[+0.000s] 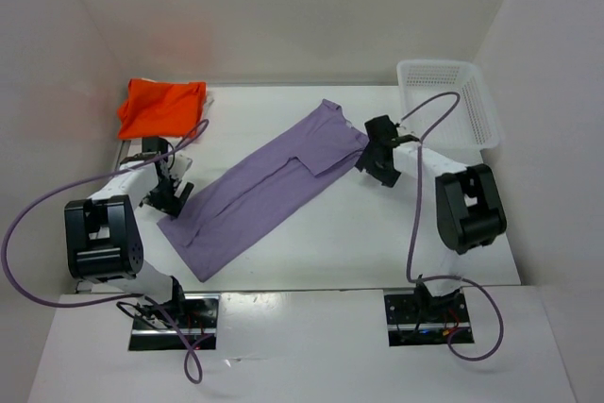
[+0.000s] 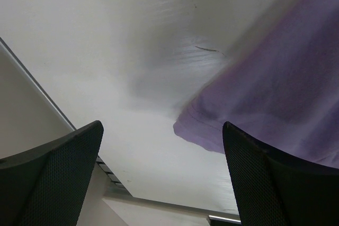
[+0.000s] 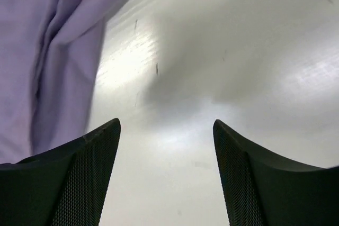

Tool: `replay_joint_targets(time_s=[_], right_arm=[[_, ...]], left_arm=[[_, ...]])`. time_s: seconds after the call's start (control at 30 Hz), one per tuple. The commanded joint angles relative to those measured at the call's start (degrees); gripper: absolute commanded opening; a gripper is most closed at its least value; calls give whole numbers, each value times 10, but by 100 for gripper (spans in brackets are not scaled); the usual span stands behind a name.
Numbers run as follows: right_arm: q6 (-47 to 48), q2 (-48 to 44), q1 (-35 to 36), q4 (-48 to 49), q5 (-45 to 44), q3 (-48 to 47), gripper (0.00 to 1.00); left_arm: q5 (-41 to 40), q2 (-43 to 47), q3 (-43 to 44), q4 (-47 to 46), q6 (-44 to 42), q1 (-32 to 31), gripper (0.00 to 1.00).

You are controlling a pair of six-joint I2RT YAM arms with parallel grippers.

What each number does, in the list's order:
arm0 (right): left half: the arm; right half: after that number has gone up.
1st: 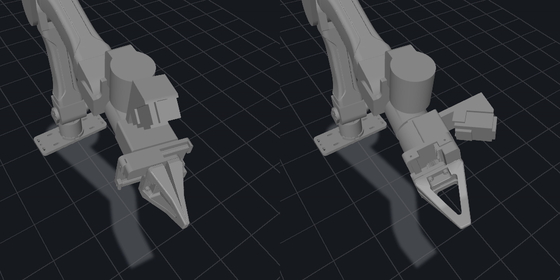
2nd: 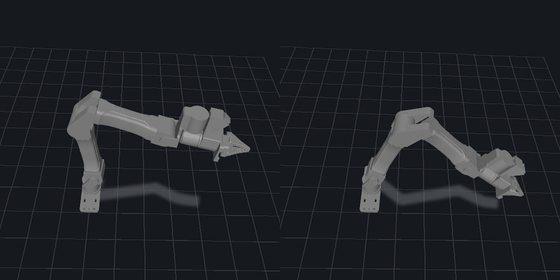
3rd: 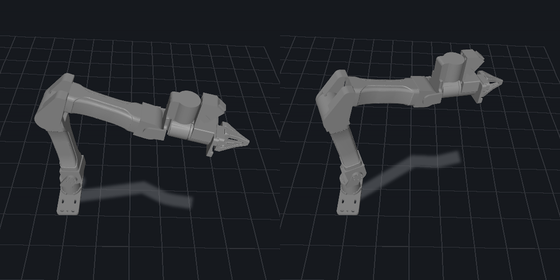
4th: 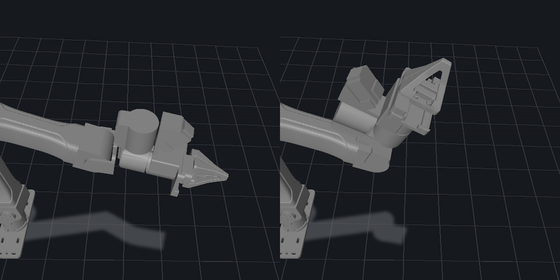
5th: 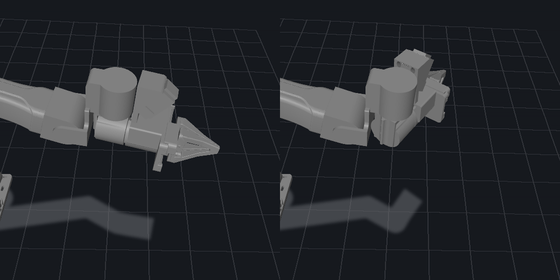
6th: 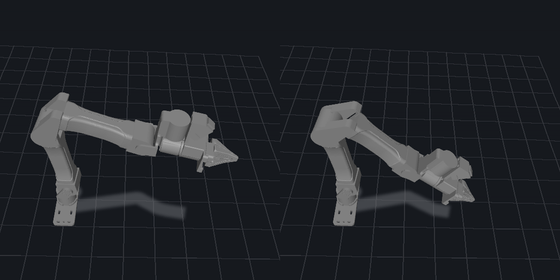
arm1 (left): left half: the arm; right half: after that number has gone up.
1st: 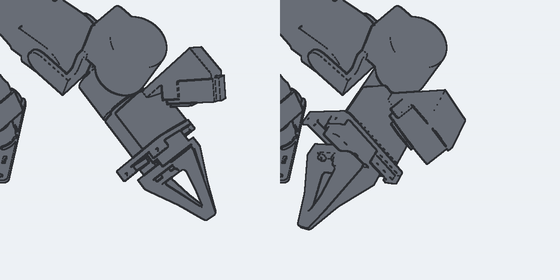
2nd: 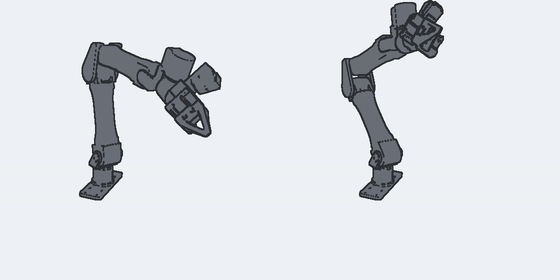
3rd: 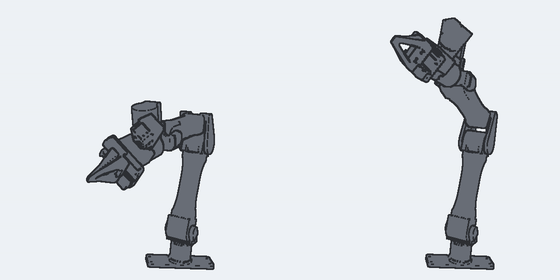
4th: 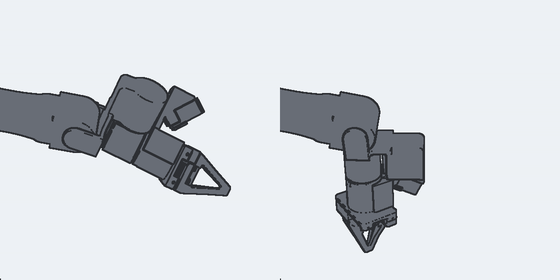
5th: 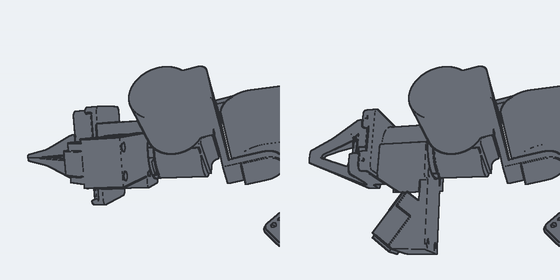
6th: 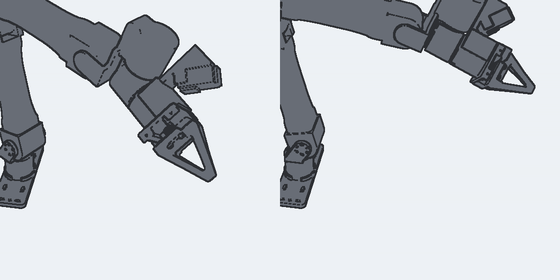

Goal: Fold and stack the t-shirts
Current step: Rotate the tshirt 90 degrees

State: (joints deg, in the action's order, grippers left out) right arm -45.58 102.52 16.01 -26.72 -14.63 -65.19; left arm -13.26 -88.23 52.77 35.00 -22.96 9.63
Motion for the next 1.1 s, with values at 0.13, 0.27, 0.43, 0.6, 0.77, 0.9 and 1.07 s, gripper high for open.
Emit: replay_joint_targets(time_s=[0.13,0.27,0.43,0.6,0.77,0.9,1.07], right_arm=[[-30,-24,7,11,-60,-77,90],[-30,85,7,0,-60,-171,96],[-41,126,-25,10,5,-152,96],[-19,174,-31,-10,46,-174,82],[25,228,-31,-37,65,-256,19],[65,338,-31,-79,51,-447,0],[228,589,16,-243,-28,-950,0]], left_arm=[[5,-45,29,-5,2,3,100],[17,-32,23,-5,2,3,100],[10,-9,0,-5,-3,3,100],[10,-9,-7,1,-3,3,100],[39,-9,5,13,-21,3,100],[56,-14,19,24,-41,3,100],[114,-4,52,52,-70,-10,100]])
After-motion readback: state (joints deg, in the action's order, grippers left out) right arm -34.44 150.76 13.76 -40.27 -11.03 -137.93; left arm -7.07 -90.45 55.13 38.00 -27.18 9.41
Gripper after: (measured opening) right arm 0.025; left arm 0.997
